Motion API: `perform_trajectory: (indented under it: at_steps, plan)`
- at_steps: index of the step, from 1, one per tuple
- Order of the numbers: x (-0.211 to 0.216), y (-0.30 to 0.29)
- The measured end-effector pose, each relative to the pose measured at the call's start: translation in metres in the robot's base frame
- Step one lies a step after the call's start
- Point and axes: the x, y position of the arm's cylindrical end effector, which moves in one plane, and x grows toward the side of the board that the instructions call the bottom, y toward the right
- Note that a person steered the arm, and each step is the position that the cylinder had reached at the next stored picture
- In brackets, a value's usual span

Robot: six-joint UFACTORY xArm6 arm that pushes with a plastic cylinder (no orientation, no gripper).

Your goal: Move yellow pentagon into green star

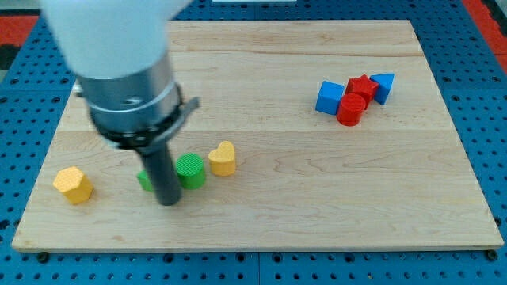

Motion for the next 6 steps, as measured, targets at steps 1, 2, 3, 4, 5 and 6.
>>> perform_trajectory:
  at_steps: [1, 2, 3, 4, 5, 6]
  plan:
    - [-0.002, -0.043]
    - [0.025, -0.047]
    - [0.04, -0.037]
    - [0.041, -0.108]
    - [0.038, -0.171]
    - [0.011, -0.133]
